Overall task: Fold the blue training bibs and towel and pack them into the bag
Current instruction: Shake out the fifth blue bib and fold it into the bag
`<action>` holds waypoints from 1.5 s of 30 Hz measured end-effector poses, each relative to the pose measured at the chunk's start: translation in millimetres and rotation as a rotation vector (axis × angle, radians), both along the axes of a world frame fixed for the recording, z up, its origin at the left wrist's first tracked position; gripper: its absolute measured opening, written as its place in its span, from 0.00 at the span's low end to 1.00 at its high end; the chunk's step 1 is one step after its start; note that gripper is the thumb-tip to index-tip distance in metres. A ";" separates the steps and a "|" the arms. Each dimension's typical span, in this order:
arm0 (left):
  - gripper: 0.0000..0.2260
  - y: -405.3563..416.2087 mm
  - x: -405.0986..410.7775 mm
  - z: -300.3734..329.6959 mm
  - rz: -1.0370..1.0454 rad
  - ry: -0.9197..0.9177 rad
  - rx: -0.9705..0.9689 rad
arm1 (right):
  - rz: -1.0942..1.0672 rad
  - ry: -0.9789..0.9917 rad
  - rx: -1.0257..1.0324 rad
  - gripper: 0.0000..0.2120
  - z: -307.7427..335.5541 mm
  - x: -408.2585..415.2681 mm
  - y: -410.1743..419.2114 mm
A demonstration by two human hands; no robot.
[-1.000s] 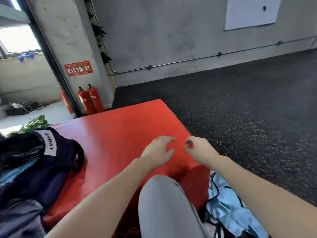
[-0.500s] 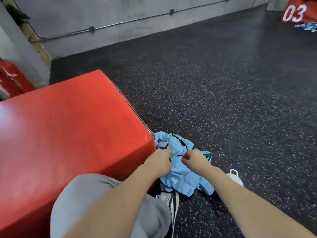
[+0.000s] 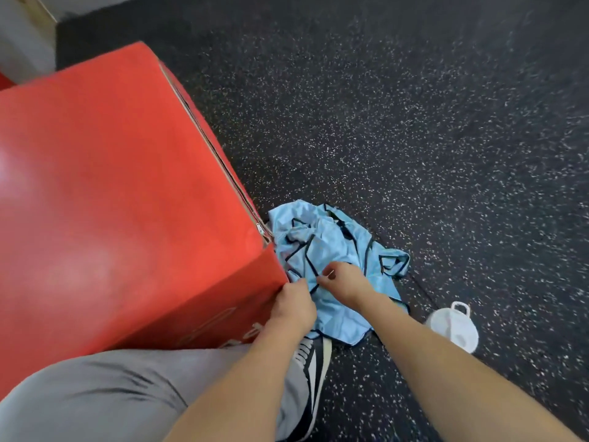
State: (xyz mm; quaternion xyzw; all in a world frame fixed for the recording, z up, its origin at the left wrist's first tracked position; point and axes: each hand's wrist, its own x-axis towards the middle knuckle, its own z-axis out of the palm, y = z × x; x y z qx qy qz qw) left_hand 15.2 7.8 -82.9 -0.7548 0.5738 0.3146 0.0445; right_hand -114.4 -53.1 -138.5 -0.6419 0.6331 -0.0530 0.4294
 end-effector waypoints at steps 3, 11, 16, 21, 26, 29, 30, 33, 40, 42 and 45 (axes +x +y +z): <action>0.13 -4.3 -3.6 -11.5 0.007 -0.017 0.019 | 0.019 -0.006 -0.003 0.10 -14.5 10.1 -9.3; 0.14 -4.2 -2.4 -12.7 0.011 -0.027 0.020 | -0.142 -0.163 0.028 0.06 -16.2 16.2 -12.4; 0.20 2.5 -6.7 16.7 0.075 0.059 -0.083 | -0.240 -0.345 0.041 0.08 33.3 -6.4 -5.6; 0.21 11.0 -14.3 61.6 0.127 0.165 -0.227 | -0.320 -0.484 0.000 0.10 100.2 -28.3 4.7; 0.13 20.6 -22.1 108.4 0.165 0.220 -0.378 | -0.170 -0.523 -0.135 0.08 164.6 -35.3 18.8; 0.09 27.1 -19.9 138.6 0.144 0.188 -0.454 | -0.138 -0.529 -0.216 0.04 206.6 -32.4 24.4; 0.08 27.9 -17.9 148.6 0.135 0.176 -0.487 | -0.138 -0.543 -0.248 0.04 222.2 -30.5 26.3; 0.11 26.3 -11.8 182.5 0.132 0.180 -0.576 | -0.114 -0.577 -0.353 0.05 268.5 -24.8 27.5; 0.15 14.9 -4.5 293.9 0.097 0.128 -0.817 | -0.062 -0.609 -0.571 0.06 382.6 -9.3 24.3; 0.10 12.3 3.5 329.0 0.100 0.118 -0.889 | -0.033 -0.570 -0.666 0.07 416.8 -5.6 24.0; 0.06 11.9 22.4 381.4 0.136 0.171 -0.996 | 0.007 -0.466 -0.828 0.11 469.8 0.0 27.7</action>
